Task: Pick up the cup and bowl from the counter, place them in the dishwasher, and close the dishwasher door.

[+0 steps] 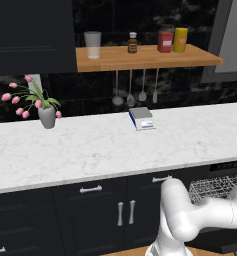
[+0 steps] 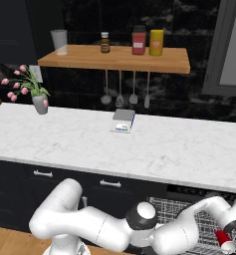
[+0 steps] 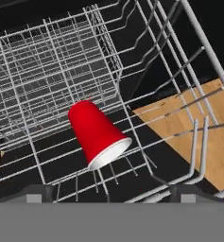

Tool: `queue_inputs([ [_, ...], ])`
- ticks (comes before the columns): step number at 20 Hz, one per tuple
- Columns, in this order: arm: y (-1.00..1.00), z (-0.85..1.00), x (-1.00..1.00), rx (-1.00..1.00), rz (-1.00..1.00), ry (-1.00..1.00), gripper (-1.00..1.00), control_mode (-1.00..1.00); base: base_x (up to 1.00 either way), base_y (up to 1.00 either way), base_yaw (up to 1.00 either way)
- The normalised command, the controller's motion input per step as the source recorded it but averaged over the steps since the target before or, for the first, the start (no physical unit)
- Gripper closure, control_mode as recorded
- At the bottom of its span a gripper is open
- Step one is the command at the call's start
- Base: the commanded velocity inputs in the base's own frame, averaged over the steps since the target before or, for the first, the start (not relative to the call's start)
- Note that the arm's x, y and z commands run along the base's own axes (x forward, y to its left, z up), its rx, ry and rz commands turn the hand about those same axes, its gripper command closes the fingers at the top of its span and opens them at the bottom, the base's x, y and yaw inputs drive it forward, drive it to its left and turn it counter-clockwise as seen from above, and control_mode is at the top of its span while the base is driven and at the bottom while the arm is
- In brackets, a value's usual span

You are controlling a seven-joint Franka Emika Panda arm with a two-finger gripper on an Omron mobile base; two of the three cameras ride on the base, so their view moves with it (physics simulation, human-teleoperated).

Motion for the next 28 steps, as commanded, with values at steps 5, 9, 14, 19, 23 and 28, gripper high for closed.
queue_inputs([
  [5,0.01,-0.38,-0.82,0.03,0.27,0.05,-1.0,-1.0,0.0,0.0,0.0],
  [9,0.09,-0.65,-0.71,0.0,0.34,0.11,-1.0,-1.0,0.0,0.0,0.0],
  [14,0.39,-0.92,-0.12,0.03,0.2,0.14,-1.0,-1.0,0.0,0.0,0.0],
  [19,0.5,-0.99,0.11,0.2,0.03,0.0,-1.0,-1.0,0.0,0.0,0.0],
  [23,0.01,-1.0,0.08,0.36,-0.03,0.0,-1.0,-1.0,0.0,0.0,0.0],
  [28,0.0,-1.0,0.03,0.28,-0.04,0.0,-1.0,-1.0,0.0,0.0,0.0],
])
